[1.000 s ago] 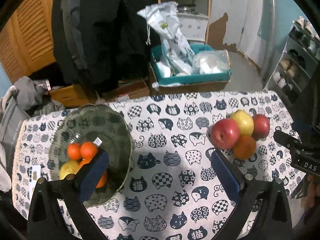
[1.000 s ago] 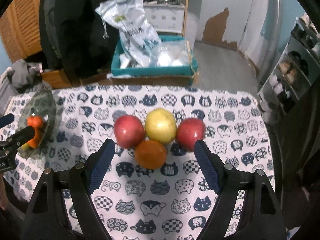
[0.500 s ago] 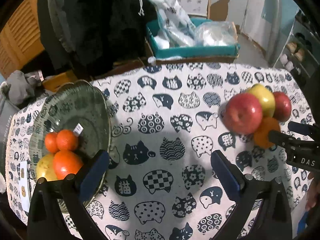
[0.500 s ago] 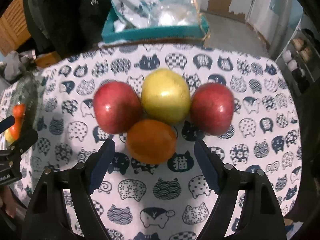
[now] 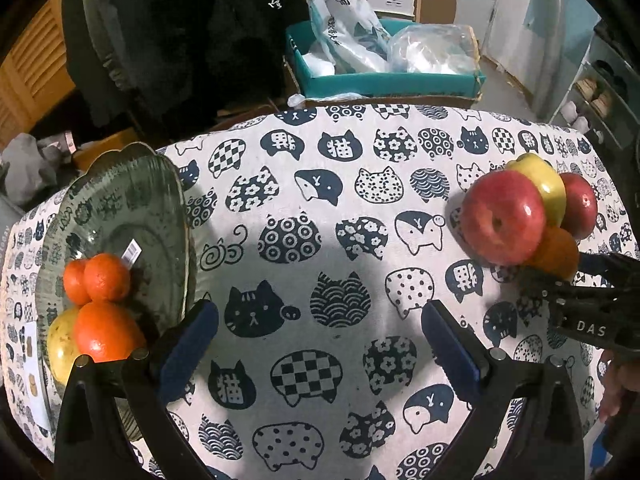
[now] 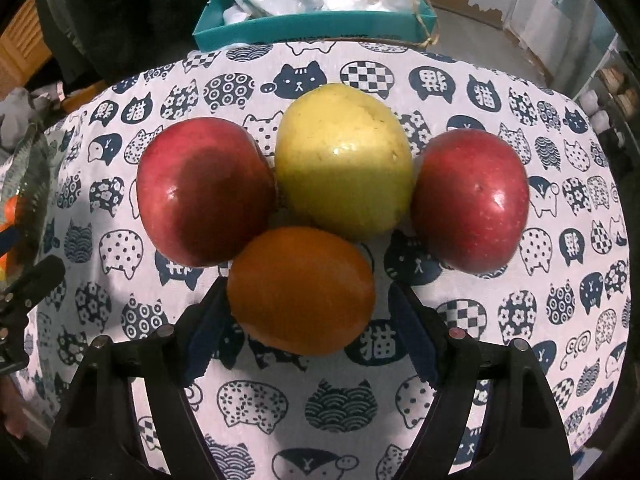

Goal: Organize fruits
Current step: 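Close the right tool on the orange while the left tool grasps a red apple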

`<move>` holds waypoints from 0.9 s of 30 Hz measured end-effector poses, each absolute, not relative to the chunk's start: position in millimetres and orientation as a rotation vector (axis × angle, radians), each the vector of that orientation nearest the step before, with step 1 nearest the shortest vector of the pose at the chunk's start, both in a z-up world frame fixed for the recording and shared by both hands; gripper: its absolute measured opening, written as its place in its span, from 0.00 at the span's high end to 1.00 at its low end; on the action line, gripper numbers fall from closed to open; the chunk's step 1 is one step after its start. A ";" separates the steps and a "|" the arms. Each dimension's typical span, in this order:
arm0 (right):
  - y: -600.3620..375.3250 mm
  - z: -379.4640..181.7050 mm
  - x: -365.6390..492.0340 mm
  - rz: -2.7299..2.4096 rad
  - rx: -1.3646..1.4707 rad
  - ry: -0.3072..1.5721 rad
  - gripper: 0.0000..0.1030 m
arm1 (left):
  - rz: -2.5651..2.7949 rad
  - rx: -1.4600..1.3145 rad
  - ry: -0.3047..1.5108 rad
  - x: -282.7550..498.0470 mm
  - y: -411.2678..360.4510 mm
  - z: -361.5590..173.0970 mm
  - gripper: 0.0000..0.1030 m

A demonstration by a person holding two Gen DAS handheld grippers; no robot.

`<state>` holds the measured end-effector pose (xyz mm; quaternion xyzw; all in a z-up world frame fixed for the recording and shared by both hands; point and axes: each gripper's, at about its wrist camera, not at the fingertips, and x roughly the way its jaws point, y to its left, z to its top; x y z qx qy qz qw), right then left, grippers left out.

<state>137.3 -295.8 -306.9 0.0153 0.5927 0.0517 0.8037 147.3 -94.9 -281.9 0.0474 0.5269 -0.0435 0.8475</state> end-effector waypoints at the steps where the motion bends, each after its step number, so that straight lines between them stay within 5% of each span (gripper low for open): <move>1: -294.5 -308.8 139.5 0.117 0.038 1.272 0.32 | -0.097 0.100 1.108 148.2 -96.4 -281.0 0.01; 27: -373.6 -301.3 105.6 0.036 0.163 1.239 0.38 | -0.335 0.145 1.076 160.8 -191.3 -270.6 0.01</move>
